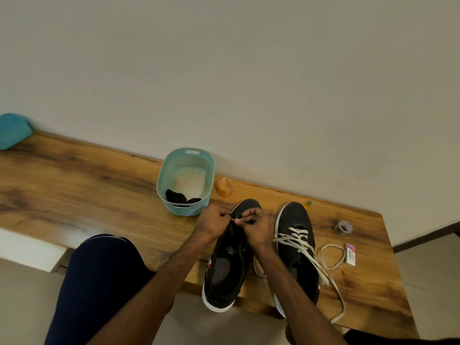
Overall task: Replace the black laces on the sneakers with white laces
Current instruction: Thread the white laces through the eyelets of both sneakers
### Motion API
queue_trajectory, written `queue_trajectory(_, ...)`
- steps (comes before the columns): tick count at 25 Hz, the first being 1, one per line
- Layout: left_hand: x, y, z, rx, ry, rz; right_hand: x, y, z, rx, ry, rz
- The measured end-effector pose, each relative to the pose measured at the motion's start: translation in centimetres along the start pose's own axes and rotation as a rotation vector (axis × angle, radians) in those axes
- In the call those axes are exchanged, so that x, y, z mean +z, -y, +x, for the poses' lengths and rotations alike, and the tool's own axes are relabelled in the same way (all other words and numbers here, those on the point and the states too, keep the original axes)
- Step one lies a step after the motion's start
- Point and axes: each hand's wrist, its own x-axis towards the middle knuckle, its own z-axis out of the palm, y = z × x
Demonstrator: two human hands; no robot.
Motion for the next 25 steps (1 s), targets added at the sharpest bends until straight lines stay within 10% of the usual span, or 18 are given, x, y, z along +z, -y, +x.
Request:
queue_trajectory(15, 2.8, 0.8, 0.4, -0.058, -0.138, -0.002, -0.3, -0.9, 0.6, -0.068, 0.091, -0.098)
queue_trajectory(25, -1.0, -4.7, -1.7, 0.102, -0.360, -0.839, -1.7, 0.2, 0.3, -0.085, 0.311, -0.275)
